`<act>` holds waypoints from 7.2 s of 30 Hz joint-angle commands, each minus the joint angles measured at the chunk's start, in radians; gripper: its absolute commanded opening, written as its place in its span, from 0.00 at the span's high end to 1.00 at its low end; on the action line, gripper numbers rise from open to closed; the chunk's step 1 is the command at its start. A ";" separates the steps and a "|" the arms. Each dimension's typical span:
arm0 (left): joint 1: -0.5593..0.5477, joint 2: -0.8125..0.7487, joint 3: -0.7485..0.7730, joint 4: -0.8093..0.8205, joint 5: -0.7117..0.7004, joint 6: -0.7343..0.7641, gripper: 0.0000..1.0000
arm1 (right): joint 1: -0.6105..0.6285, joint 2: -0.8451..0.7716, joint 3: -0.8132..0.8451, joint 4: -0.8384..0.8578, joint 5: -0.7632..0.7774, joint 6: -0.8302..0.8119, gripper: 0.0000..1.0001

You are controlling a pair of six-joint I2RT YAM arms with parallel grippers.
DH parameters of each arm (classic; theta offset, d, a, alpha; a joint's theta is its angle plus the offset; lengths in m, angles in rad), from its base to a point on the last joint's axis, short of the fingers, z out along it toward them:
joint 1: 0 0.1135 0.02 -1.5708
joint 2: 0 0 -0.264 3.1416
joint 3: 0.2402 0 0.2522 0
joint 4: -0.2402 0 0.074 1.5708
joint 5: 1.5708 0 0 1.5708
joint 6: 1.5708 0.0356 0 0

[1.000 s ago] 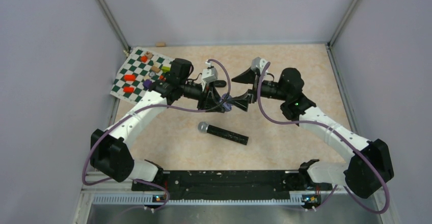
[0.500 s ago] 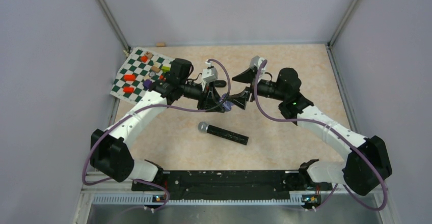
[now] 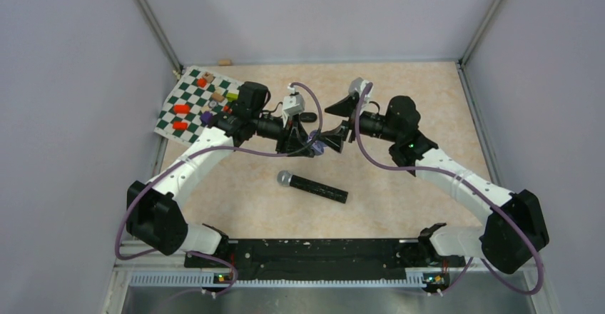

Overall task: Insert the wireless bluetooth earbuds into the charging case
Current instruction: Place the earbud in the charging case, then pick up the earbud from the center of the board.

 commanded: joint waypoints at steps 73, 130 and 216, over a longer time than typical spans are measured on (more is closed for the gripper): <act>0.405 -0.453 -0.272 -0.037 -0.133 0.137 1.00 | 0.217 0.823 0.518 -0.549 0.674 -0.313 0.08; 0.436 -0.427 -0.289 -0.027 -0.060 0.136 1.00 | -0.032 0.662 0.373 -0.416 0.323 -0.332 0.13; 0.455 -0.413 -0.295 -0.027 -0.030 0.141 1.00 | -0.261 0.669 0.376 -0.514 0.541 0.042 0.40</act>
